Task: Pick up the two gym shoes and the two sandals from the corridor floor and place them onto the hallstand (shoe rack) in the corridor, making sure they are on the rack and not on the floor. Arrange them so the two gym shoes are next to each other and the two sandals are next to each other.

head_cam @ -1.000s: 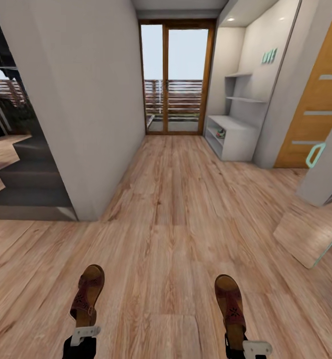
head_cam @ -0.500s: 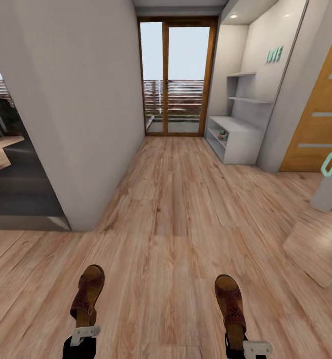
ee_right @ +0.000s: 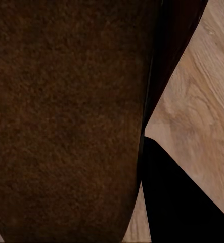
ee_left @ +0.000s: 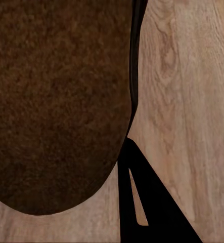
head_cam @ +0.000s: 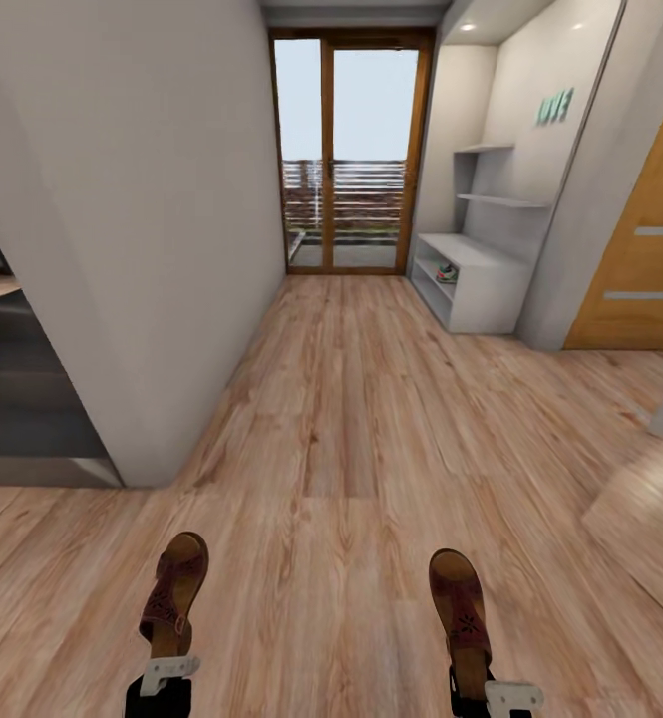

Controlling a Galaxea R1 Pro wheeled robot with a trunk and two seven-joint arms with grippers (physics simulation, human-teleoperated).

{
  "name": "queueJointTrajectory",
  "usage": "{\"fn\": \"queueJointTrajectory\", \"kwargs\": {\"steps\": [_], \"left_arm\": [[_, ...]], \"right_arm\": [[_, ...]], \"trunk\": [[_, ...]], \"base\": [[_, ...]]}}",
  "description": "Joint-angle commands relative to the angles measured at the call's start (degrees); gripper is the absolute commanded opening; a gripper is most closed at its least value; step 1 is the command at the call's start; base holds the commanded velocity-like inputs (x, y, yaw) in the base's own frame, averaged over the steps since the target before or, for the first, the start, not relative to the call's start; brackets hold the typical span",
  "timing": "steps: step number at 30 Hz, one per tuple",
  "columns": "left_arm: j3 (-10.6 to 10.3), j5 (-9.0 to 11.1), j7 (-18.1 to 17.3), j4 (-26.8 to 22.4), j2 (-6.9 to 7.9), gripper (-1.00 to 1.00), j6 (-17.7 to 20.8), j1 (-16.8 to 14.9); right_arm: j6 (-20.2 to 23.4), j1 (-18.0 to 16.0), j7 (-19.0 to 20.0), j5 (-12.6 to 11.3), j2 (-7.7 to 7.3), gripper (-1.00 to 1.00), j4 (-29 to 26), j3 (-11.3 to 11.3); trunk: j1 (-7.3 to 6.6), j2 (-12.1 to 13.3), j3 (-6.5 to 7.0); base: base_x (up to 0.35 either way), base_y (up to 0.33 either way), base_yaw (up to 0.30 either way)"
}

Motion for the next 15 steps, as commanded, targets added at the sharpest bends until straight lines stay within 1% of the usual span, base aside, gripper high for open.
{"fn": "queueJointTrajectory", "kwargs": {"steps": [1,5,7,15], "left_arm": [[0.5,-0.4,-0.4,-0.1,-0.10,-1.00,-0.2,0.0],[0.4,-0.4,-0.4,0.0,-0.14,-1.00,-0.3,0.1],[0.4,-0.4,-0.4,0.0,-0.15,-1.00,-1.1,0.2],[0.4,-0.4,-0.4,0.0,-0.15,-1.00,-1.3,0.3]], "right_arm": [[-0.1,0.0,-0.4,0.5,0.01,-1.00,0.0,-0.1],[-0.1,0.0,-0.4,0.5,0.01,-1.00,0.0,-0.1],[-0.1,0.0,-0.4,0.5,0.01,-1.00,0.0,-0.1],[-0.1,0.0,-0.4,0.5,0.01,-1.00,0.0,-0.1]], "trunk": [[0.02,0.0,-0.07],[0.02,0.0,-0.13],[0.02,0.0,-0.13],[0.02,0.0,-0.14]], "base": [[0.339,0.000,-0.190],[0.339,0.000,-0.148],[0.339,0.000,-0.026],[0.339,0.000,-0.006]]}}
